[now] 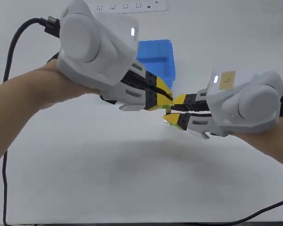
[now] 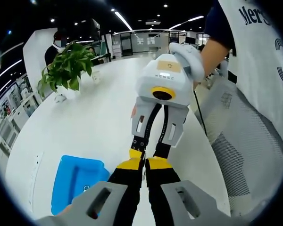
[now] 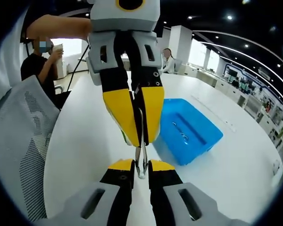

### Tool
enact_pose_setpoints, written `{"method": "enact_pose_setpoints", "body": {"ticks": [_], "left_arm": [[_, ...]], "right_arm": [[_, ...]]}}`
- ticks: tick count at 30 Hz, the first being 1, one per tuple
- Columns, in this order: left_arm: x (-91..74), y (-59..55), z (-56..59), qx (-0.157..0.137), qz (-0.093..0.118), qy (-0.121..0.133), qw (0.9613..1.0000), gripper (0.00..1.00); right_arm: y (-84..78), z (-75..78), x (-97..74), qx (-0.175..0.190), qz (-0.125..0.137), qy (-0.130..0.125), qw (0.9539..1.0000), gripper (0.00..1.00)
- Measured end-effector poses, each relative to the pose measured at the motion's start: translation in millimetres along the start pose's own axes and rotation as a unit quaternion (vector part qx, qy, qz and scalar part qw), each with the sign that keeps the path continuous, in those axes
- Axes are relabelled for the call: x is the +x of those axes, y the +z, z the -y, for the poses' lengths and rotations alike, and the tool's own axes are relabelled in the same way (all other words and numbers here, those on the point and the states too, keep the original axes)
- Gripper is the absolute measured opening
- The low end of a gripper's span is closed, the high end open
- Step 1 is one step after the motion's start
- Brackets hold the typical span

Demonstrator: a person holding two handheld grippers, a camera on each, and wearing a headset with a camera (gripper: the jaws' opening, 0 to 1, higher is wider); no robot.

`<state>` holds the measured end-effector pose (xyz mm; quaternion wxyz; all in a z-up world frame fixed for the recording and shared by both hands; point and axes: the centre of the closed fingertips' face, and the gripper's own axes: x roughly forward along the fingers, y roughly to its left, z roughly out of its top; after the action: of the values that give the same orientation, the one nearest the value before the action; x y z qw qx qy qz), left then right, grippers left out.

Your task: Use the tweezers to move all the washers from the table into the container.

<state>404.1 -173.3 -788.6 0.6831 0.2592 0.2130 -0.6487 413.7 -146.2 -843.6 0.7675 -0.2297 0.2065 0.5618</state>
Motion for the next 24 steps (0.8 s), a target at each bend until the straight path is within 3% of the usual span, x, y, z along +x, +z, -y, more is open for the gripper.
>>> {"method": "enact_pose_setpoints", "body": {"ticks": [9, 24], "left_arm": [[2.5, -7.1, 1.7, 0.0, -0.011, -0.008, 0.9999, 0.07], [2.4, -7.9, -0.3, -0.009, -0.008, -0.011, 0.9999, 0.07]], "right_arm": [[-4.3, -2.2, 3.2, 0.006, -0.002, 0.003, 1.0, 0.12], [-5.1, -2.1, 6.4, 0.004, -0.005, 0.008, 0.9999, 0.11]]}}
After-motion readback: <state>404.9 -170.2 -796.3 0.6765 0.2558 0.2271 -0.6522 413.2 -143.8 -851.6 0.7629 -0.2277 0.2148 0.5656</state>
